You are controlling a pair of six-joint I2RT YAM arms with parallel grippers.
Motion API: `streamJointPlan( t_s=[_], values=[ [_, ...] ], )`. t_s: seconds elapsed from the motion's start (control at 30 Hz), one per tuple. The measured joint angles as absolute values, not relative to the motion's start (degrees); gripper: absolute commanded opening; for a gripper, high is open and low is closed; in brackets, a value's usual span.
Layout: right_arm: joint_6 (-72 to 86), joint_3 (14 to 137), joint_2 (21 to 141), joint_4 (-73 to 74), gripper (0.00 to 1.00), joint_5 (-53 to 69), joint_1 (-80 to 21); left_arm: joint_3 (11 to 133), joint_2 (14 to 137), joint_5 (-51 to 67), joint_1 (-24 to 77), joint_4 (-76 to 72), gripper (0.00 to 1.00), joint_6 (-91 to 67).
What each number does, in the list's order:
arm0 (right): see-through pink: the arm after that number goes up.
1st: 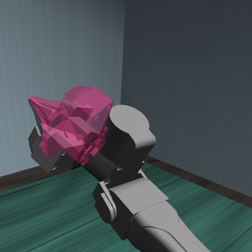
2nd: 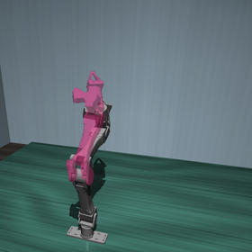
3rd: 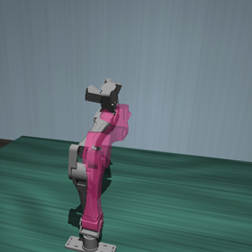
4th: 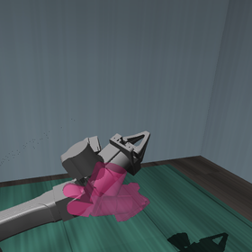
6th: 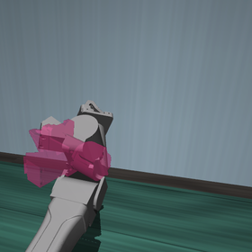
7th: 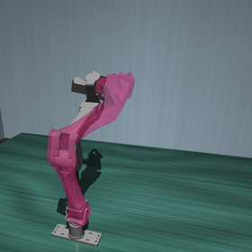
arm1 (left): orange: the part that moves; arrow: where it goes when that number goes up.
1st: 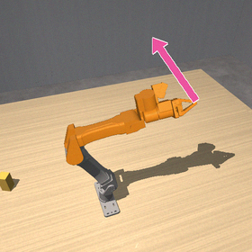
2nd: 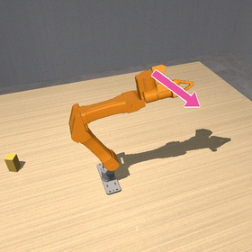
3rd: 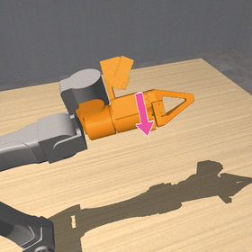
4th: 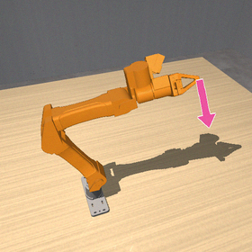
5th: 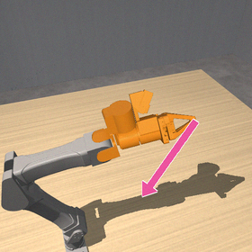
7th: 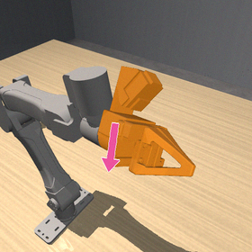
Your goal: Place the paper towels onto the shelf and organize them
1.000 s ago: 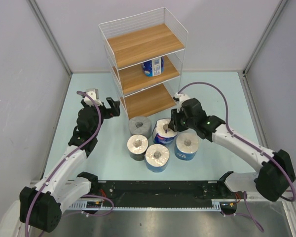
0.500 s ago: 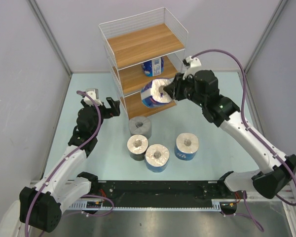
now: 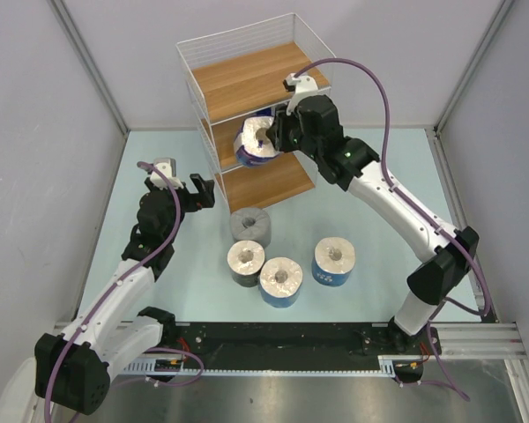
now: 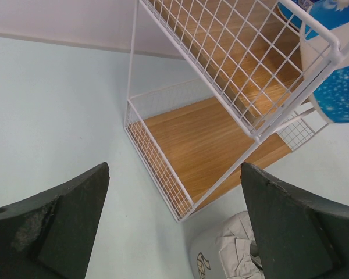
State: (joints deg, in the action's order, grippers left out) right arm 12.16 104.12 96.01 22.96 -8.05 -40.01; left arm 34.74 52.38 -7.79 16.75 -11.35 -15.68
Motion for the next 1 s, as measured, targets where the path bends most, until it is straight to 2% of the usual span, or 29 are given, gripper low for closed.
streamJointPlan(
  t_s=[0.9, 1.0],
  values=[
    [11.70, 116.60, 105.34, 24.60, 0.20, -12.62, -40.64, 35.00, 52.62, -7.25, 16.51, -11.40, 1.00, -16.78],
    [11.70, 116.60, 105.43, 24.60, 0.34, -12.75, -40.64, 35.00, 52.62, -7.25, 16.49, -11.40, 1.00, -17.02]
  ],
)
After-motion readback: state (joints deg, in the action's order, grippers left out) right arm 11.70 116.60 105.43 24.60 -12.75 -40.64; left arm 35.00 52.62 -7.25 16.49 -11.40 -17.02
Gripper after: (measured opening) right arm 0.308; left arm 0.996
